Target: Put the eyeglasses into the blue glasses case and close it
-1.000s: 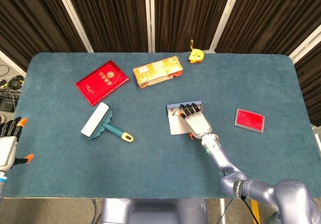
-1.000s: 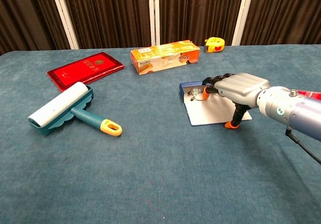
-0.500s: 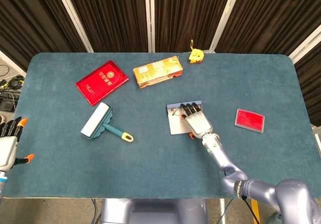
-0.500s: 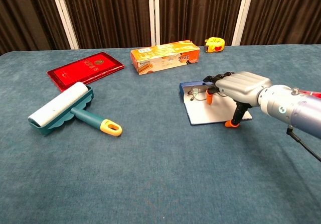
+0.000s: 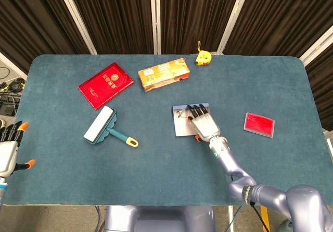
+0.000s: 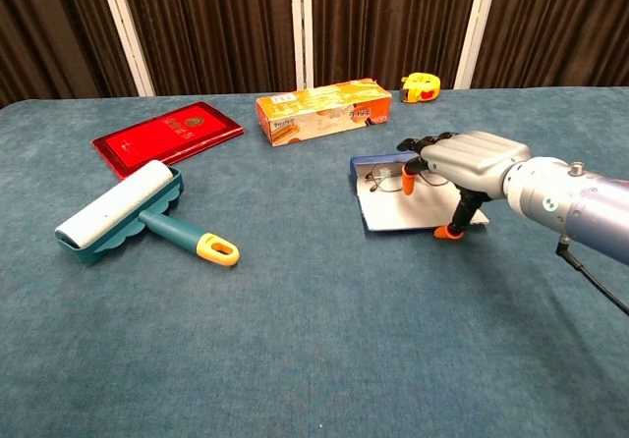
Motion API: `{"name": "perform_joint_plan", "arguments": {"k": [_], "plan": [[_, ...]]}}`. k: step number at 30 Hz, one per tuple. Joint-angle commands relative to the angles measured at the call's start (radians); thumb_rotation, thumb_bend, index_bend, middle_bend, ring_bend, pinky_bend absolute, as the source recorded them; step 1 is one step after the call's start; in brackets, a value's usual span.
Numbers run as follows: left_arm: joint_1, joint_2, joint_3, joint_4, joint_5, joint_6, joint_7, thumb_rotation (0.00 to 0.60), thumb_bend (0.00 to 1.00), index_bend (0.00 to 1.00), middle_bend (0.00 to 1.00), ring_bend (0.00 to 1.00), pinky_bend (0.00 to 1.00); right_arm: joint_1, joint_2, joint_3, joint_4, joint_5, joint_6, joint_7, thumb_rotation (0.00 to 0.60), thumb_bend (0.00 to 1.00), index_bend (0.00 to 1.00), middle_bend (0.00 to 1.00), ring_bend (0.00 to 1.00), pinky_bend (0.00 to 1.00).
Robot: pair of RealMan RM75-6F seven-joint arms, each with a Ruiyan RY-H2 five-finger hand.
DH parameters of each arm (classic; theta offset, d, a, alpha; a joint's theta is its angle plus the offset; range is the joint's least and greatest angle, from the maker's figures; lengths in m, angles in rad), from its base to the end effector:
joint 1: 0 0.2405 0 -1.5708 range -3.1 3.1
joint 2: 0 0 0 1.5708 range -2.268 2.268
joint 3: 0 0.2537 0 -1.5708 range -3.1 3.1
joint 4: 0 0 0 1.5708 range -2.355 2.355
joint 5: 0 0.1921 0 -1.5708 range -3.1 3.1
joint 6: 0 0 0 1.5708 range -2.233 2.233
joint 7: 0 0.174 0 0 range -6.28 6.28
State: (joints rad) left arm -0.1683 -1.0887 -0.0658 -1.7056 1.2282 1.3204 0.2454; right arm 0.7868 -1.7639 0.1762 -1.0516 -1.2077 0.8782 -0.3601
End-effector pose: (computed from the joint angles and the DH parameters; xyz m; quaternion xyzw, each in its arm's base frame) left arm -0.3188 0.2309 0.1659 -0.5987 -0.4193 -0.2706 0.6265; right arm -0.1627 -0.3972 -0.0550 0.7781 -0.2970 0.3091 0.4592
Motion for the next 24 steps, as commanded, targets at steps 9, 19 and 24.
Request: {"name": "perform_joint_plan", "arguments": {"k": [9, 19, 24], "plan": [[-0.001, -0.002, 0.000, 0.002, -0.003, -0.002, 0.002, 0.600, 0.00, 0.00, 0.00, 0.00, 0.00, 0.006, 0.002, 0.008, 0.004, 0.011, -0.008, -0.003, 0.600, 0.44, 0.38, 0.00, 0.00, 0.00], [-0.002, -0.005, -0.001, 0.005, -0.008, -0.004, 0.008, 0.600, 0.00, 0.00, 0.00, 0.00, 0.00, 0.027, -0.028, 0.034, 0.048, 0.029, -0.017, 0.003, 0.600, 0.44, 0.40, 0.00, 0.00, 0.00], [-0.003, -0.005, -0.002, 0.007, -0.012, -0.005, 0.006, 0.600, 0.00, 0.00, 0.00, 0.00, 0.00, 0.042, -0.050, 0.052, 0.084, 0.054, -0.031, -0.003, 0.600, 0.44, 0.41, 0.00, 0.00, 0.00]]}}
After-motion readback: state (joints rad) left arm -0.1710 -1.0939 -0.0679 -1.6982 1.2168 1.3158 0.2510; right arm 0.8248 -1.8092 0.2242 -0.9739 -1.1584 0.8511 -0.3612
